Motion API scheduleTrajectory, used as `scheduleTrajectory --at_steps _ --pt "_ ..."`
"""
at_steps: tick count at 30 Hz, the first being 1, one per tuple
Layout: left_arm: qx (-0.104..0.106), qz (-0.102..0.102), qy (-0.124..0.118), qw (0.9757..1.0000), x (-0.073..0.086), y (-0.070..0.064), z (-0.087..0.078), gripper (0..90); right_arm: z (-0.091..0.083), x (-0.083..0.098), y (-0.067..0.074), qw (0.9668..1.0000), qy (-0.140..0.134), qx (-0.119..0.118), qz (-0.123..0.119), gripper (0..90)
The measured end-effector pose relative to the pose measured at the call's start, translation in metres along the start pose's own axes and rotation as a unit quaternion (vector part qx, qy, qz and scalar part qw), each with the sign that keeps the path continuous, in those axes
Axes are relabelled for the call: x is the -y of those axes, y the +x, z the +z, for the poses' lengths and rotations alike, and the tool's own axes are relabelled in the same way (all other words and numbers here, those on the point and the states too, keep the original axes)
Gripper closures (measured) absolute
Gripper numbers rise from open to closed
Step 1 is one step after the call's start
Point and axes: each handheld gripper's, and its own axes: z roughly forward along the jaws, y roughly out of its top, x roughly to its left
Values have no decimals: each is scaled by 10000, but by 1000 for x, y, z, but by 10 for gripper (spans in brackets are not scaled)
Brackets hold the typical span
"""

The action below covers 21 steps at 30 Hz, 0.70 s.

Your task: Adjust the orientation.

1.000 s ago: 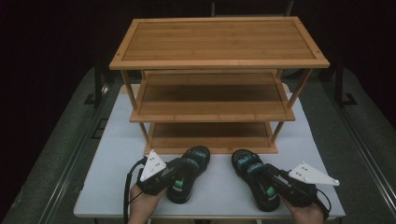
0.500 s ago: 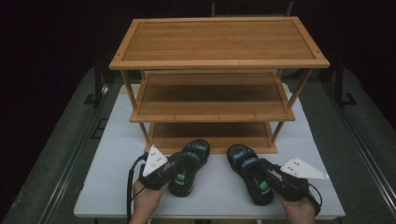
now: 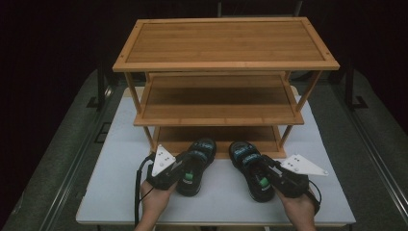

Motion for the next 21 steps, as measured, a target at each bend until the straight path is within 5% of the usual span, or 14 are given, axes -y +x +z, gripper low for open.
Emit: scheduleTrajectory --at_steps 21 --pt "-421 -52 -84 9991 1 4 37 776 47 -11 3 9996 -39 278 -65 775"
